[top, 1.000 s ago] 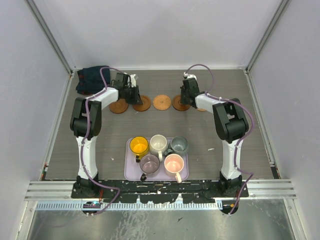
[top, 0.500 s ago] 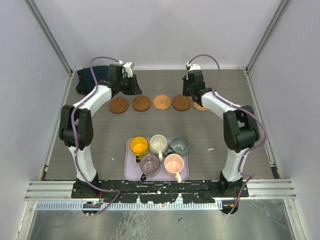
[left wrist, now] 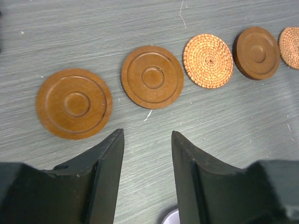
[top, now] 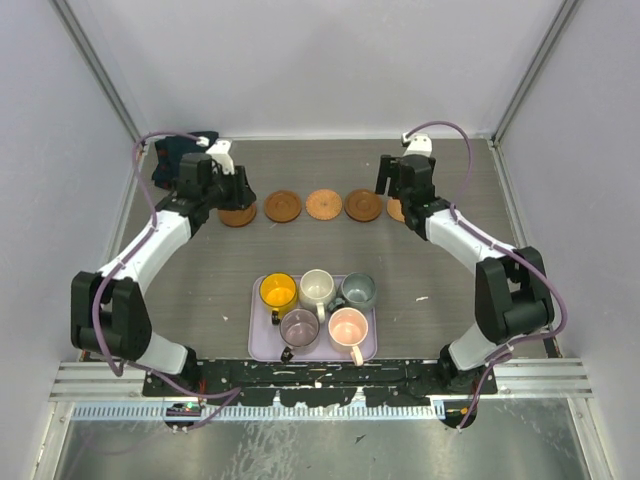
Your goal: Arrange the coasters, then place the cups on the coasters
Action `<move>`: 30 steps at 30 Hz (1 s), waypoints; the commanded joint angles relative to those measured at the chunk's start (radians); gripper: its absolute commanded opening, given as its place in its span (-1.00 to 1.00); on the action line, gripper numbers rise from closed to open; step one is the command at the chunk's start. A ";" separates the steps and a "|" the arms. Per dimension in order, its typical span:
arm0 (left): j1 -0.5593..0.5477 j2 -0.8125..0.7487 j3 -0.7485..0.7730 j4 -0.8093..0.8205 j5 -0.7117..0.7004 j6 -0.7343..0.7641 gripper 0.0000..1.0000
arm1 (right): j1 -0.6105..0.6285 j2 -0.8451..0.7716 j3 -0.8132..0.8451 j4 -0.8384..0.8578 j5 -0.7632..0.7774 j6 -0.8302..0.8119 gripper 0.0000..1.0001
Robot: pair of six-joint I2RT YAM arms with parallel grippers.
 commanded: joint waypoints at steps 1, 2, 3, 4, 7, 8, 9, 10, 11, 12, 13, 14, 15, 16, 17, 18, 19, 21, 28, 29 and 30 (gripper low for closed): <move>0.004 -0.103 -0.039 0.112 -0.064 0.009 0.05 | -0.006 -0.085 -0.021 0.075 0.073 0.012 0.78; 0.003 -0.119 -0.055 0.128 -0.069 0.004 0.11 | -0.006 -0.093 -0.025 0.070 0.080 0.016 0.87; 0.003 -0.130 -0.069 0.141 -0.075 -0.001 0.19 | -0.005 -0.101 -0.033 0.065 0.088 0.021 0.95; 0.003 -0.141 -0.079 0.146 -0.080 -0.006 0.29 | -0.006 -0.109 -0.039 0.055 0.097 0.025 0.99; 0.003 -0.160 -0.089 0.127 -0.090 -0.009 0.99 | -0.005 -0.139 -0.048 0.020 0.133 0.050 1.00; 0.003 -0.165 -0.090 0.116 -0.097 -0.011 0.97 | -0.006 -0.151 -0.052 0.007 0.148 0.062 1.00; 0.004 -0.173 -0.095 0.107 -0.103 -0.012 0.96 | -0.009 -0.163 -0.055 -0.003 0.155 0.068 1.00; 0.003 -0.182 -0.098 0.100 -0.110 -0.014 0.96 | -0.010 -0.174 -0.058 -0.013 0.155 0.071 1.00; 0.003 -0.194 -0.112 0.096 -0.118 -0.019 0.96 | -0.010 -0.183 -0.060 -0.022 0.157 0.074 1.00; 0.003 -0.207 -0.127 0.097 -0.120 -0.028 0.96 | -0.010 -0.191 -0.063 -0.030 0.157 0.070 1.00; 0.002 -0.217 -0.144 0.102 -0.119 -0.036 0.96 | -0.011 -0.197 -0.066 -0.037 0.161 0.064 1.00; 0.002 -0.247 -0.162 0.107 -0.121 -0.047 0.96 | -0.011 -0.202 -0.067 -0.047 0.161 0.059 1.00; 0.000 -0.269 -0.179 0.112 -0.133 -0.059 0.96 | -0.012 -0.207 -0.067 -0.058 0.161 0.053 1.00; -0.006 -0.286 -0.198 0.117 -0.150 -0.067 0.96 | -0.011 -0.213 -0.066 -0.069 0.160 0.049 1.00; -0.013 -0.305 -0.216 0.120 -0.163 -0.071 0.96 | -0.011 -0.219 -0.065 -0.084 0.158 0.049 1.00; -0.023 -0.324 -0.232 0.121 -0.184 -0.071 0.96 | -0.011 -0.226 -0.065 -0.097 0.155 0.053 1.00; -0.036 -0.347 -0.244 0.116 -0.206 -0.071 0.96 | -0.012 -0.236 -0.072 -0.107 0.144 0.058 1.00; -0.068 -0.378 -0.265 0.108 -0.239 -0.059 0.96 | -0.010 -0.264 -0.098 -0.099 0.096 0.064 1.00; -0.187 -0.435 -0.323 0.077 -0.283 -0.080 0.96 | 0.042 -0.339 -0.132 -0.208 0.026 0.105 0.78; -0.203 -0.440 -0.332 0.072 -0.282 -0.085 0.96 | 0.061 -0.347 -0.127 -0.241 0.033 0.107 0.75; -0.226 -0.446 -0.339 0.064 -0.286 -0.091 0.96 | 0.081 -0.354 -0.118 -0.286 0.046 0.113 0.74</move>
